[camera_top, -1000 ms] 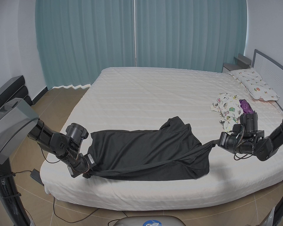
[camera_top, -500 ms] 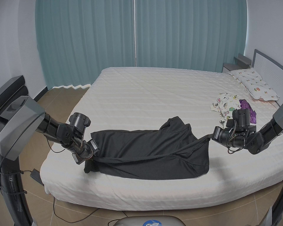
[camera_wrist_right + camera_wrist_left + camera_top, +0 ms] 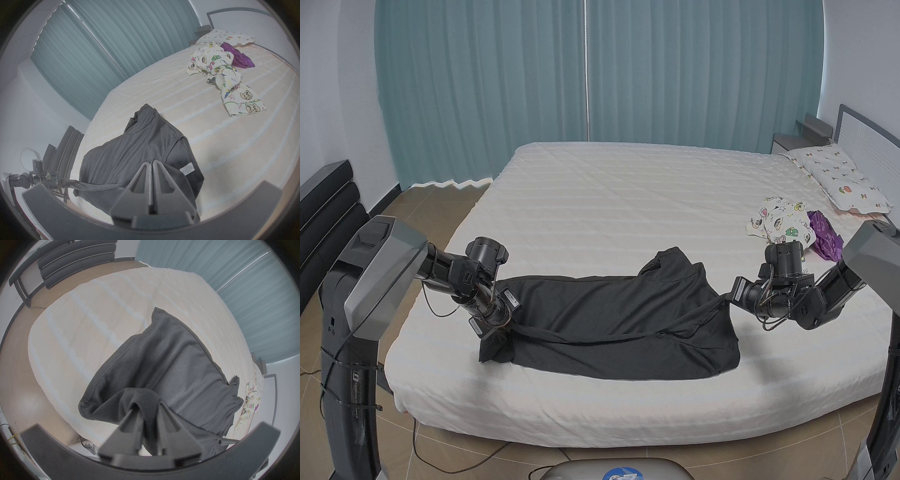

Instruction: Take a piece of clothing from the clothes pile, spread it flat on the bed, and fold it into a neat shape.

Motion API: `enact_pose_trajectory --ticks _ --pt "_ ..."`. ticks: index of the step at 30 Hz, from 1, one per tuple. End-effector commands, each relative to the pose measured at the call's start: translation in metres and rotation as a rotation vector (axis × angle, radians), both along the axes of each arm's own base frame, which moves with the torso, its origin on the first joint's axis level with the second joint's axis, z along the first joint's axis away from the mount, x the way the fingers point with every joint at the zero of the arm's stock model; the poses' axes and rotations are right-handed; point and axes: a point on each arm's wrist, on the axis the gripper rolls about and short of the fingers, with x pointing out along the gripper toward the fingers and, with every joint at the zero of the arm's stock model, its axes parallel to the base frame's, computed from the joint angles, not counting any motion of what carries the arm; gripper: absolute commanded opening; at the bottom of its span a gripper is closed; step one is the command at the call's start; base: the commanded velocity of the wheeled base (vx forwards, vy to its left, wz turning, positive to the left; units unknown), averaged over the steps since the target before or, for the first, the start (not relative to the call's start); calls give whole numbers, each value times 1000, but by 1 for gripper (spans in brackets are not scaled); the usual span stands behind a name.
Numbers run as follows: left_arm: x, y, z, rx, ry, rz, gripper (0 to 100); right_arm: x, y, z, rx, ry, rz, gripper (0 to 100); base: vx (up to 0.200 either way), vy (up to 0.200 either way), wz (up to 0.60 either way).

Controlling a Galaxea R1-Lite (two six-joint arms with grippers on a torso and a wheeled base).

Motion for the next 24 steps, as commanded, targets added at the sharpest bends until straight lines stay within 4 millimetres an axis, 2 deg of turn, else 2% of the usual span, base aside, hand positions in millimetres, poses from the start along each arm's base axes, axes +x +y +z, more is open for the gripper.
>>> enact_pose_trajectory --ticks 1,7,12,17,20,24 --pt "10 3 -7 -12 14 31 100 3 3 -8 18 11 -6 0 0 0 0" --pt "3 14 8 -31 6 45 100 -6 0 12 73 -4 -27 0 0 0 0" --pt "-8 28 22 -80 13 47 100 -31 -3 20 97 51 20 0 0 0 0" --pt "-18 35 21 -76 42 59 100 -52 -6 32 130 136 76 0 0 0 0" --pt "-25 36 16 -73 69 56 100 -58 -9 37 139 173 85 0 0 0 0" --pt "-33 36 13 -82 93 48 100 -64 -12 33 131 232 77 0 0 0 0"
